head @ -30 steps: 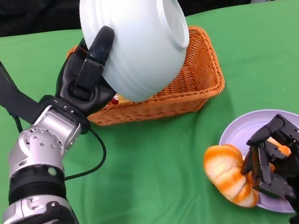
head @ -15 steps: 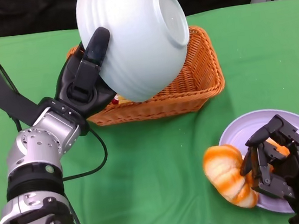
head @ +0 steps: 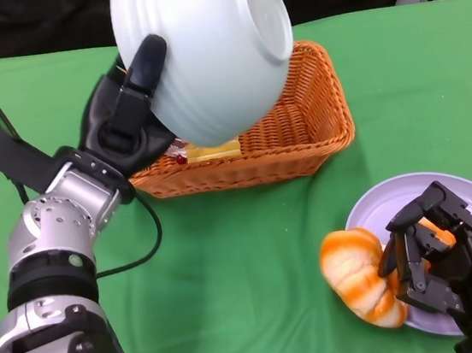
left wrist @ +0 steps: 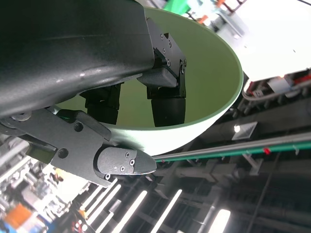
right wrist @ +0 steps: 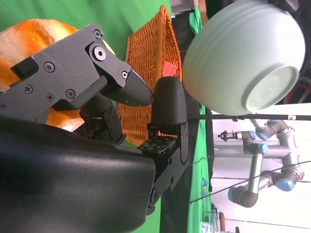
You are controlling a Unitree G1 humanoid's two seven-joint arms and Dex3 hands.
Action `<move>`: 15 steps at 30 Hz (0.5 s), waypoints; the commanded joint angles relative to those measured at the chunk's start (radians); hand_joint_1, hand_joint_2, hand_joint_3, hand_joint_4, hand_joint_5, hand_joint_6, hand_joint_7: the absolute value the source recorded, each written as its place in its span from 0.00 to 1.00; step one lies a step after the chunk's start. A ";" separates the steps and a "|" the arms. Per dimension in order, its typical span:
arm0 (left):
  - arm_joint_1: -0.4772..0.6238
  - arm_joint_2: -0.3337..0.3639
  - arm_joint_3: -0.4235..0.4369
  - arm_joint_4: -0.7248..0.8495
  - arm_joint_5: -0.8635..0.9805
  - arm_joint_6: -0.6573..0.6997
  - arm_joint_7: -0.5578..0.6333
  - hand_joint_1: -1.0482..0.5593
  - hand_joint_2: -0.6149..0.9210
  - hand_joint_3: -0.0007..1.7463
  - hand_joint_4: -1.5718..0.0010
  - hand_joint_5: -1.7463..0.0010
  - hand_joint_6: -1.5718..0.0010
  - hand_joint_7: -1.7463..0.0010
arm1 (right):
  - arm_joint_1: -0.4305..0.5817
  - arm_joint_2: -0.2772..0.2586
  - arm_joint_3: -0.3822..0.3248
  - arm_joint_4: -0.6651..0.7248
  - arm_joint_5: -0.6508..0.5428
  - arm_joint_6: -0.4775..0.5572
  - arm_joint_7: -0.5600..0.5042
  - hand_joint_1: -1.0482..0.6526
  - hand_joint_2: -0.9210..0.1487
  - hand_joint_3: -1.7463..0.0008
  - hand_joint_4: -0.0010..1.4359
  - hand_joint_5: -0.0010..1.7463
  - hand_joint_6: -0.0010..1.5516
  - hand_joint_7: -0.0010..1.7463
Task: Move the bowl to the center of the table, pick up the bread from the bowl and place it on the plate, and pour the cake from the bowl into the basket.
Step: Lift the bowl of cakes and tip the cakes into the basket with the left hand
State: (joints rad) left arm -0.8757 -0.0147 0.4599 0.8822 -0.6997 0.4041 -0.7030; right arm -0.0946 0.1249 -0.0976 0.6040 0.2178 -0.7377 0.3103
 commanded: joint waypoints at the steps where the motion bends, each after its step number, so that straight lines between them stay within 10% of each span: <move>1: -0.009 0.018 -0.027 -0.047 0.033 -0.080 -0.032 0.54 1.00 0.22 0.58 0.01 0.54 0.15 | -0.002 -0.004 -0.005 0.004 -0.002 -0.009 -0.011 0.52 0.33 0.31 0.58 1.00 0.35 1.00; 9: 0.034 0.031 -0.127 -0.116 0.170 -0.354 -0.077 0.57 0.97 0.28 0.54 0.03 0.49 0.20 | -0.001 -0.005 -0.004 -0.002 0.007 0.002 -0.006 0.52 0.33 0.31 0.57 1.00 0.35 1.00; 15: 0.090 0.041 -0.198 -0.152 0.300 -0.623 -0.069 0.58 0.84 0.52 0.55 0.00 0.51 0.19 | -0.002 -0.006 -0.004 -0.012 0.008 0.006 -0.004 0.53 0.33 0.30 0.57 1.00 0.35 1.00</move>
State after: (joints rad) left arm -0.8045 0.0046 0.2730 0.7565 -0.4234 -0.1564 -0.7676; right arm -0.0952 0.1248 -0.0981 0.6046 0.2186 -0.7371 0.3117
